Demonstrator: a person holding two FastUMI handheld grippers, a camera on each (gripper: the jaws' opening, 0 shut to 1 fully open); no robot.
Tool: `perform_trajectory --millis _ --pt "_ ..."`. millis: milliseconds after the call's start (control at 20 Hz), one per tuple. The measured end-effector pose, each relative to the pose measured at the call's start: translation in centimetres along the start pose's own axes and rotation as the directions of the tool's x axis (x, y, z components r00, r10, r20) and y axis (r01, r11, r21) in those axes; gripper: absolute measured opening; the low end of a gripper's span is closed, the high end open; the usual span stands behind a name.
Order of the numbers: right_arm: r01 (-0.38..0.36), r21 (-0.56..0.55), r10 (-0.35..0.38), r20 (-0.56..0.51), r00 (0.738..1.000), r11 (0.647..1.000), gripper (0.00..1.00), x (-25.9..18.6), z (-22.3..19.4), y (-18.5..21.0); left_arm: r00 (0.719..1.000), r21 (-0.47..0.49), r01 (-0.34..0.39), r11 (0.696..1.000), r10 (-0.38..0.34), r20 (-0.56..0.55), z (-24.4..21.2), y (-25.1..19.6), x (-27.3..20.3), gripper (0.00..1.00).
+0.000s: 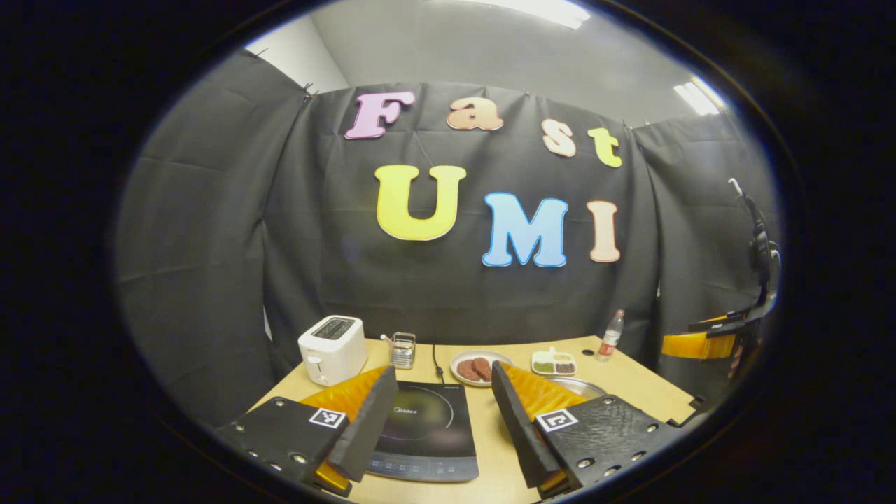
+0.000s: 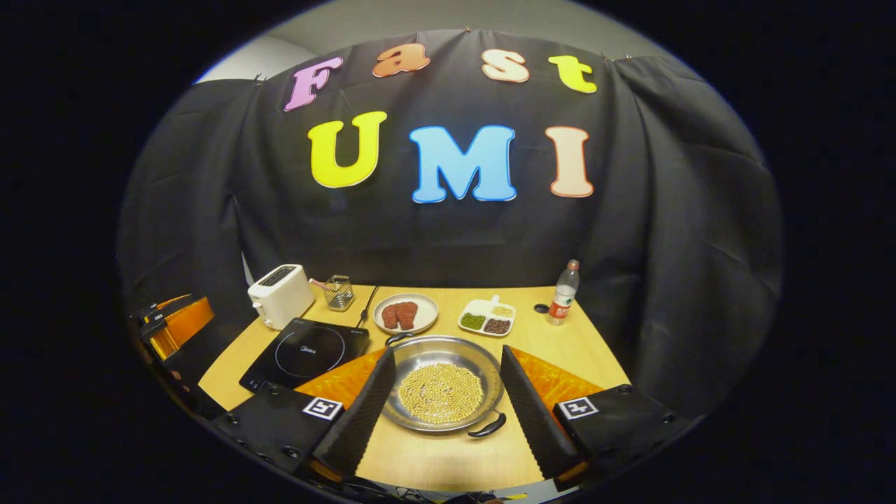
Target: First push the handle of the pot to place it horizontally, then grasp the pot with both hands and set it on the induction cooktop.
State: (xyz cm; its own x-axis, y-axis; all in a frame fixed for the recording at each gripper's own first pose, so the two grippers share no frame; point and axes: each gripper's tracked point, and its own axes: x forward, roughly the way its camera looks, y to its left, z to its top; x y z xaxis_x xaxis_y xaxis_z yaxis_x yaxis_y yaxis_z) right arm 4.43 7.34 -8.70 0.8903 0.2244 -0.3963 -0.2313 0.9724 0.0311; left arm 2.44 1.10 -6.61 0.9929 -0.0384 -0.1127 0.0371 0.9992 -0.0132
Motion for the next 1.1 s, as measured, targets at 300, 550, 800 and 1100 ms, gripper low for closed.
perform_trajectory --millis 300,550,800,1100 --pt "-0.048 -0.013 0.046 -0.152 0.987 0.999 0.30 0.9 -3.7 0.8 0.997 -0.019 0.060 0.998 -0.061 -0.051 -2.2 -1.7 1.1 0.79" --pt "-0.106 0.030 0.110 -0.285 0.952 0.994 0.03 0.4 -7.7 1.9 0.994 -0.026 0.086 0.996 -0.088 -0.058 -2.2 -2.7 1.7 0.80" --pt "-0.150 0.086 0.171 -0.372 0.912 0.985 0.02 1.1 -10.8 2.5 0.995 -0.005 0.075 0.997 -0.075 -0.070 -2.6 -2.1 1.5 0.83" --pt "-0.177 0.158 0.234 -0.509 0.828 0.971 0.02 3.3 -15.4 1.9 0.996 0.018 -0.012 1.000 0.014 -0.093 -3.0 -0.2 0.4 0.83"
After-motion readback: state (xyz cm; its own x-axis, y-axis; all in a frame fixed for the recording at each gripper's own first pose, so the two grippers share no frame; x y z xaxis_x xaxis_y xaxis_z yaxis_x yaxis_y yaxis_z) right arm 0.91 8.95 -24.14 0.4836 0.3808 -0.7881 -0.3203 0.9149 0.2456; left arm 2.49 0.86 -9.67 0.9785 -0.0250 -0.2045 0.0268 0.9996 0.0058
